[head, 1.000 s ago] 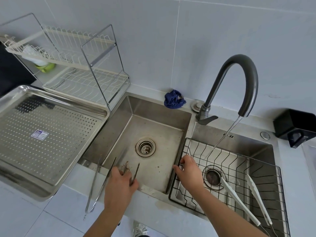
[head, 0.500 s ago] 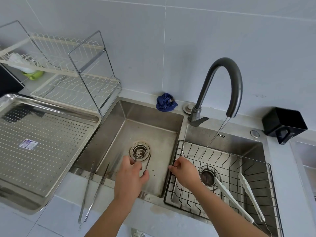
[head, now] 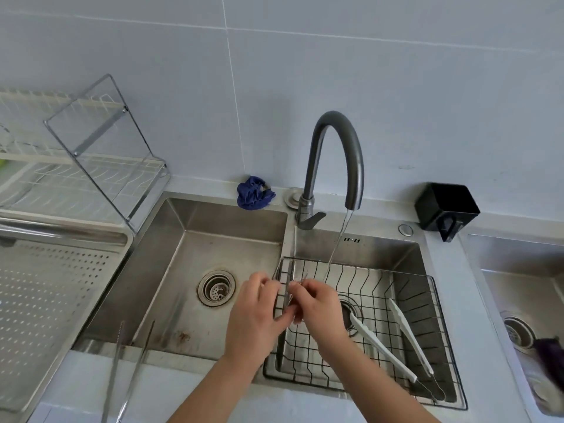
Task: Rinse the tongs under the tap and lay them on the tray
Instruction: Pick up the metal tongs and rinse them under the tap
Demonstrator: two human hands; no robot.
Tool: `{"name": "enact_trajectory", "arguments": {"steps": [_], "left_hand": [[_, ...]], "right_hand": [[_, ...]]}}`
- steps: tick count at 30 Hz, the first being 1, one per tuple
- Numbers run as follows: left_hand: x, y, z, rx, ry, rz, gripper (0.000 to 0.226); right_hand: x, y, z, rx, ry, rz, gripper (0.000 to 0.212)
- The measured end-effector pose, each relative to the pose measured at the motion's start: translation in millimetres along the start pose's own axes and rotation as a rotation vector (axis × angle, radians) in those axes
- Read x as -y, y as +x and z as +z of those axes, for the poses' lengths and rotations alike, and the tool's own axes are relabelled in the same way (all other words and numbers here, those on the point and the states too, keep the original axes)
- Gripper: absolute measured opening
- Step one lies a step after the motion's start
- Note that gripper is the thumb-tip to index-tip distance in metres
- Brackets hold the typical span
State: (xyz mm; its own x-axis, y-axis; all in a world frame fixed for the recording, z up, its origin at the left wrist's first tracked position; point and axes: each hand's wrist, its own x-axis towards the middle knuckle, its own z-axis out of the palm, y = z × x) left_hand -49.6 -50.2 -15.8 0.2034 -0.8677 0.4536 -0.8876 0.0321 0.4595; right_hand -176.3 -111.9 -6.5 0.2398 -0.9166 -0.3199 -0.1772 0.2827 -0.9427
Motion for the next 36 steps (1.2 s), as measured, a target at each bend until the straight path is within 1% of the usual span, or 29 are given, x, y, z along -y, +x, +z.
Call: {"name": "enact_trajectory", "arguments": {"steps": [2,3,4,6,8,10,12,15,17,19,21,25,28,31,32,34,36], "left_hand": [[-8,0,1,0.079,-0.254,-0.25,0.054],[-11,0,2,0.147,-0.373,-0.387,0.06],[-13,1,4,0.243,-0.482,-0.496,0.061],[-17,3,9,0.476,-0.735,-0.662,0.039],[-21,3,15,0.615,-0.908,-0.783,0.025],[-26,1,22,0.649,-0.927,-0.802,0.016],[-29,-1,30,0.61,-0.883,-0.766,0.01],[-33,0,37,0.531,-0.762,-0.688,0.022],[-35,3,39,0.514,-0.694,-0.653,0.021],[-35,5,41,0.496,-0.64,-0.633,0.02],[-37,6,42,0.485,-0.607,-0.619,0.015],[-37,5,41,0.439,-0.685,-0.683,0.015],[-36,6,41,0.403,-0.664,-0.668,0.018],[-36,7,42,0.365,-0.596,-0.656,0.024],[-36,7,43,0.351,-0.579,-0.67,0.027],[-33,8,44,0.338,-0.572,-0.713,0.032],[-30,8,44,0.345,-0.609,-0.741,0.026]], "right_hand": [[-4,-1,-12,-0.052,0.035,0.008,0.03],[-6,-2,-19,-0.075,0.062,0.016,0.026],[-7,-2,-25,-0.095,0.093,0.023,0.023],[-9,-2,-36,-0.115,0.148,0.025,0.023],[-9,-2,-44,-0.121,0.157,0.012,0.024],[-10,-1,-51,-0.12,0.147,0.003,0.026],[-11,3,-56,-0.108,0.151,-0.002,0.028],[-8,10,-61,-0.139,0.204,-0.023,0.015],[-4,19,-63,-0.194,0.213,-0.047,0.013],[0,29,-62,-0.217,0.202,-0.061,0.017],[4,38,-59,-0.198,0.177,-0.068,0.021],[8,47,-51,-0.184,0.111,-0.098,0.017],[8,50,-45,-0.267,0.101,-0.077,0.017],[10,54,-42,-0.327,-0.005,-0.067,0.029],[10,54,-41,-0.315,-0.014,-0.072,0.03],[9,53,-40,-0.238,0.054,-0.081,0.024],[8,51,-42,-0.117,0.173,-0.074,0.02]]}}
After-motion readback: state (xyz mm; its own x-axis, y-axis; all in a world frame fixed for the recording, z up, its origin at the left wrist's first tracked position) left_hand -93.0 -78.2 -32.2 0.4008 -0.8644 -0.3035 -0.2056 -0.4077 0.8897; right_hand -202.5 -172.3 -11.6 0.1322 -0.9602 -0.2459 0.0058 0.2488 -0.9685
